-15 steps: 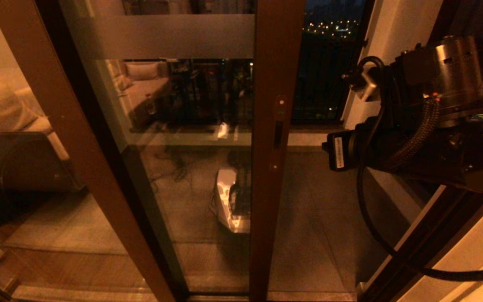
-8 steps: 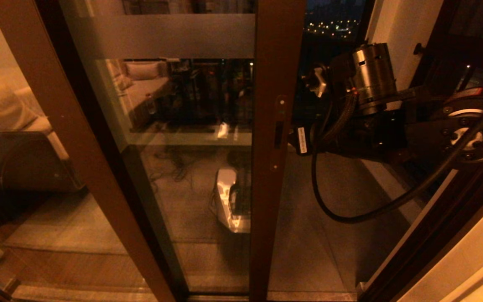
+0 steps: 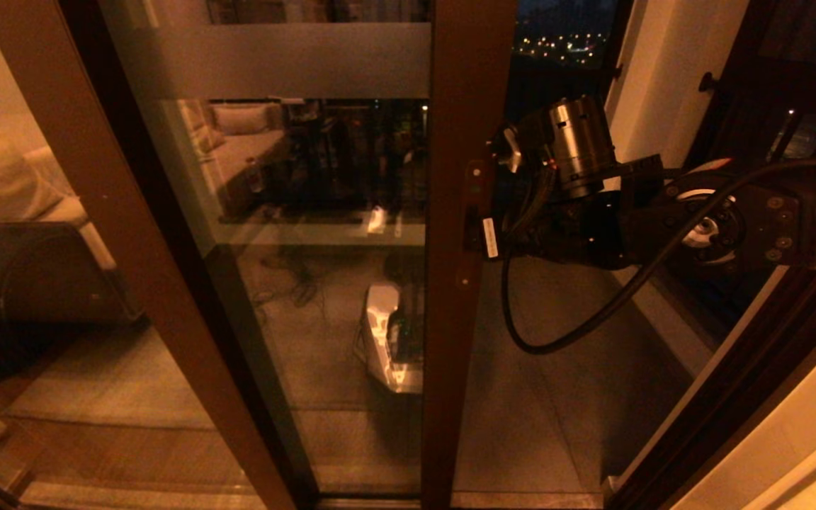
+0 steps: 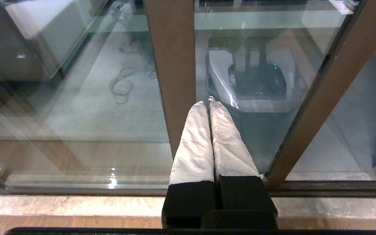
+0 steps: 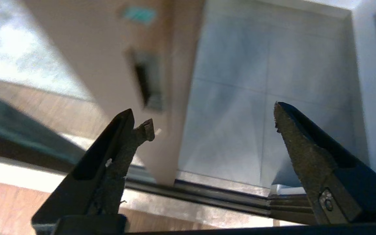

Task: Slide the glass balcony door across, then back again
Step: Close the slid door

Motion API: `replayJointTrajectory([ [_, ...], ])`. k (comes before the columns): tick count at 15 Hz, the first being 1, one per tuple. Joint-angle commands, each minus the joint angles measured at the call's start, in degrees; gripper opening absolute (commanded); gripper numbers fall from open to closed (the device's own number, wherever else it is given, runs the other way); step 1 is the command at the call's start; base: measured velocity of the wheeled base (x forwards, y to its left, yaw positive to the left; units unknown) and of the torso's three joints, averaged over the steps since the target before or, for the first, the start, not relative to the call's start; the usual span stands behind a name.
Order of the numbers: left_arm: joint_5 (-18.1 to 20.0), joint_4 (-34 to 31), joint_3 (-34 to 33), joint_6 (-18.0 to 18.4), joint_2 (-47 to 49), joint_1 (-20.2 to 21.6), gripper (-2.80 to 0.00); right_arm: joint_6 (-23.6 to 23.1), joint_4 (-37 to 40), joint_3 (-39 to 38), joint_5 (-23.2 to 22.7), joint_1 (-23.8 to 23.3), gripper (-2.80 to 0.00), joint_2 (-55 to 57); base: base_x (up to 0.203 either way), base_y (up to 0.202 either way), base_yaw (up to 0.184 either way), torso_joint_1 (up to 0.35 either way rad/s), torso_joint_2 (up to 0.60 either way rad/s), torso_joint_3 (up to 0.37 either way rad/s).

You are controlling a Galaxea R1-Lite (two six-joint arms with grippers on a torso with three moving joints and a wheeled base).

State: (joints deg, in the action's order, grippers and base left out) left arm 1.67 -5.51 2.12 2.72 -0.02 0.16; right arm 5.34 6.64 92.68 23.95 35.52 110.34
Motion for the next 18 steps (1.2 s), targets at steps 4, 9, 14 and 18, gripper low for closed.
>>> replayJointTrajectory([
  [4,0.00,-0.03,-0.01,0.01,0.11,0.02,-2.80,-0.79,0.04,2.06,0.13,-1.59,0.00,2.06,0.000,0.000,0.000,0.000,0.00,0.000],
  [9,0.00,-0.03,-0.01,0.01,0.11,0.02,-2.80,-0.85,0.04,3.30,0.13,-1.94,0.00,3.29,0.000,0.000,0.000,0.000,0.00,0.000],
  [14,0.00,-0.03,-0.01,0.01,0.11,0.02,-2.80,-0.94,0.04,3.30,0.13,-3.33,0.00,3.04,0.000,0.000,0.000,0.000,0.00,0.000],
  [18,0.00,-0.03,-0.01,0.01,0.11,0.02,-2.80,-0.94,0.12,2.43,0.22,-3.86,0.00,2.25,0.000,0.000,0.000,0.000,0.00,0.000],
])
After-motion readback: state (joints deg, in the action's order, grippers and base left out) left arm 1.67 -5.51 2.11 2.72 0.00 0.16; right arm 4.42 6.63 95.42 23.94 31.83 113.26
